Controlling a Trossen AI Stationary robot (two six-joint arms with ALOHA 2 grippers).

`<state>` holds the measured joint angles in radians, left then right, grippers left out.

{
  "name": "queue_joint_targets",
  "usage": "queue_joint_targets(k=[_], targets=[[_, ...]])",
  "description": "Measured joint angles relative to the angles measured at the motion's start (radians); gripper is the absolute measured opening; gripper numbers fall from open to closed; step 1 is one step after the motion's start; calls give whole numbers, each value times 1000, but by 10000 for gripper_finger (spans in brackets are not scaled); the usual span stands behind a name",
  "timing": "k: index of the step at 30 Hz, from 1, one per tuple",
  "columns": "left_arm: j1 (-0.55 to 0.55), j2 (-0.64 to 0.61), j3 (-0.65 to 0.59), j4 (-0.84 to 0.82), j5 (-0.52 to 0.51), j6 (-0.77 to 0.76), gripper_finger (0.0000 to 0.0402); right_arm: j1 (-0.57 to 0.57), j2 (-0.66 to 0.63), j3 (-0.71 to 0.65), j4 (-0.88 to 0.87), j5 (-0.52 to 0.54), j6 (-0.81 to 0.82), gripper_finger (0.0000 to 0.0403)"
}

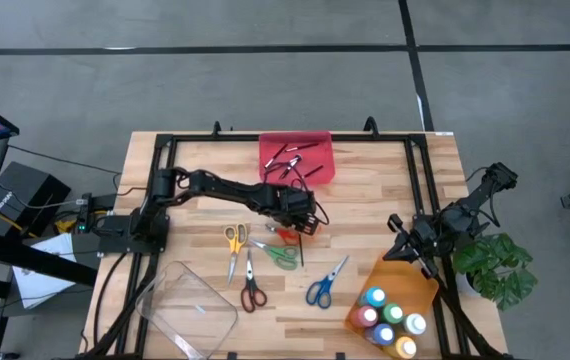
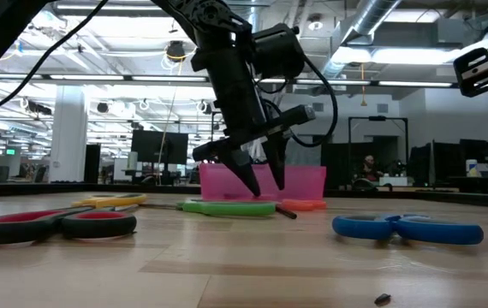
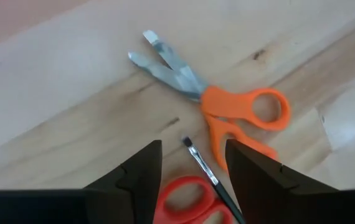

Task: Pick & Place Paint Supplies
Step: Put the silver brush into the red bin

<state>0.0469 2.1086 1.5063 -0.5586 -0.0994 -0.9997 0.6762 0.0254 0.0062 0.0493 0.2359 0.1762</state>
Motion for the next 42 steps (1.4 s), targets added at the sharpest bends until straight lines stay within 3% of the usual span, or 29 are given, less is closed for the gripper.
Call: queue_joint_targets(k=[16,20,28,33,42], targets=[[3,-7,-123,122,24,-30,167,0,0,0,0,0,0,8],[5,-5,-124,105,35,-29,126,0,0,0,0,0,0,8],[6,-3,-127,100,38,20,8,0,0,0,0,0,0,9],[22,-15,-127,75,26,46,2,0,0,0,0,0,0,9],[26,-124,-130,111,-63,241,0,0,0,0,0,0,0,9]])
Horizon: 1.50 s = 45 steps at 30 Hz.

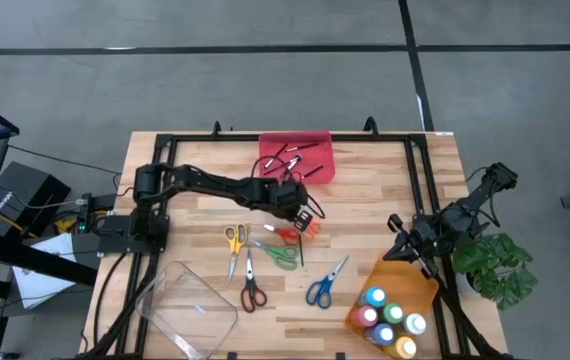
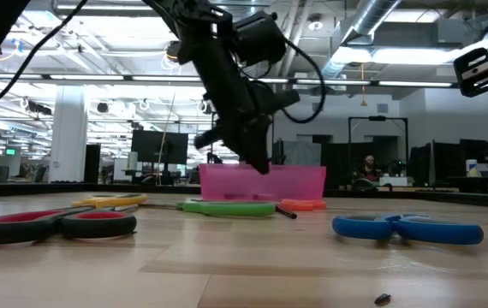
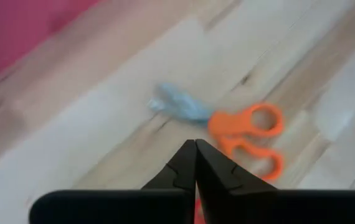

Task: Pick & Place Paint Supplies
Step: Put the silver brush into the red bin

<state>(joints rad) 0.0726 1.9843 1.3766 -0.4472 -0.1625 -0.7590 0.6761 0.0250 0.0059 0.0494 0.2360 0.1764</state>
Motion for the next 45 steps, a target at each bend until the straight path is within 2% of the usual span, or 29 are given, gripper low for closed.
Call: queue_joint_targets(k=[5,9,14,18,23,28,34,38,41,45], targets=[[-20,14,4,138,18,17,0,0,0,0,0,0,0,9],[-38,81,-3,114,82,-34,0,0,0,0,0,0,0,9],[-63,123,3,137,96,-53,0,0,0,0,0,0,0,8],[-70,128,5,102,56,-79,0,0,0,0,0,0,0,8],[-58,123,7,-6,59,-87,0,0,0,0,0,0,0,8],[-46,121,6,-5,65,-78,0,0,0,0,0,0,0,8],[-20,76,-5,-33,33,20,0,0,0,0,0,0,0,8],[-13,8,0,-4,14,186,2,0,0,0,0,0,0,8],[-21,-7,-1,18,32,291,14,0,0,0,0,0,0,8],[-37,-5,0,98,45,347,42,0,0,0,0,0,0,8]])
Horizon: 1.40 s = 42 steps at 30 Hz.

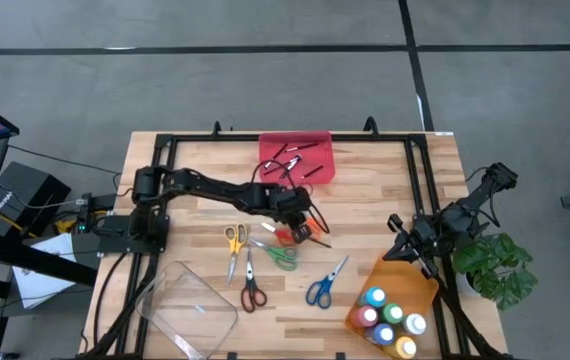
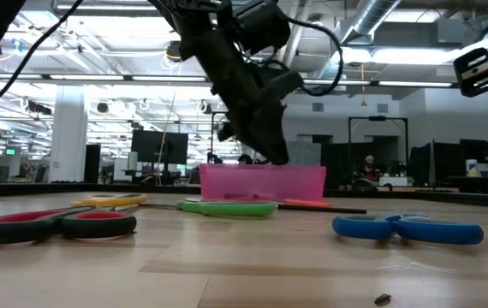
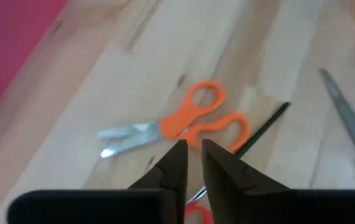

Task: Pick & Place Paint Supplies
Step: Put the silver brush into the red bin

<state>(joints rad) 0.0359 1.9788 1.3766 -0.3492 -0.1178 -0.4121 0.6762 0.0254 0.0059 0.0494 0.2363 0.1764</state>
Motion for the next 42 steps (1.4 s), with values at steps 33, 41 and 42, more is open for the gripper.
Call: queue_joint_targets(k=[33,41,42], targets=[[-102,4,-85,-212,42,-41,156,0,0,0,0,0,0,8],[-57,-82,-84,-117,34,-177,161,0,0,0,0,0,0,8],[-52,-88,-82,-81,27,-164,160,0,0,0,0,0,0,8]])
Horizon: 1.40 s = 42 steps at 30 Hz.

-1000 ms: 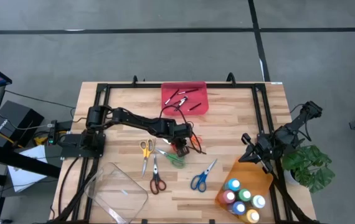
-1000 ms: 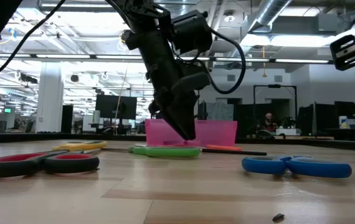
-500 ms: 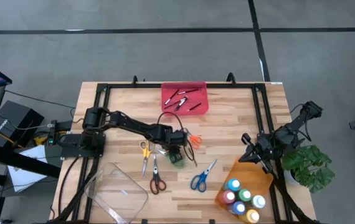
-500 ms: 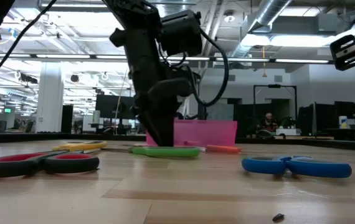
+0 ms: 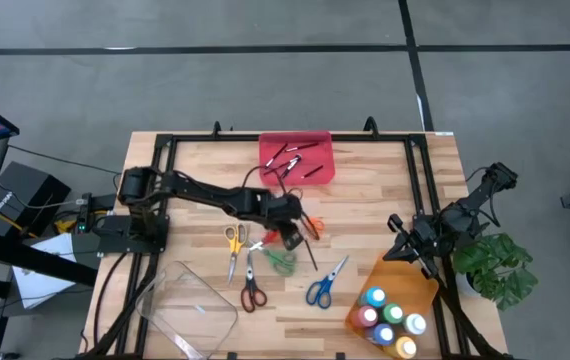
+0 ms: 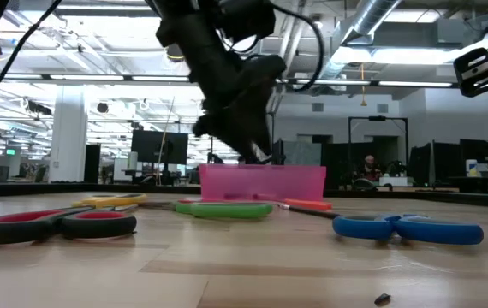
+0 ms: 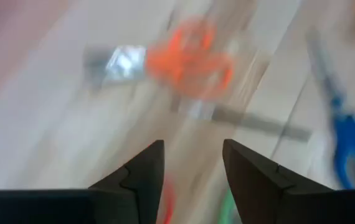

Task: Pick & Place Paint Supplies
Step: Put the silver brush into the red bin

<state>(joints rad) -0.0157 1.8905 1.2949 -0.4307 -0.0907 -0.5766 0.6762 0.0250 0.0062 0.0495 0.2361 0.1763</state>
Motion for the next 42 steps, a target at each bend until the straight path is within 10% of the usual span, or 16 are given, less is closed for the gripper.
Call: queue_joint_targets(k=[12,42], targets=[[50,121,0,340,84,236,151,0,0,0,0,0,0,8],[37,191,2,217,137,508,145,0,0,0,0,0,0,8]])
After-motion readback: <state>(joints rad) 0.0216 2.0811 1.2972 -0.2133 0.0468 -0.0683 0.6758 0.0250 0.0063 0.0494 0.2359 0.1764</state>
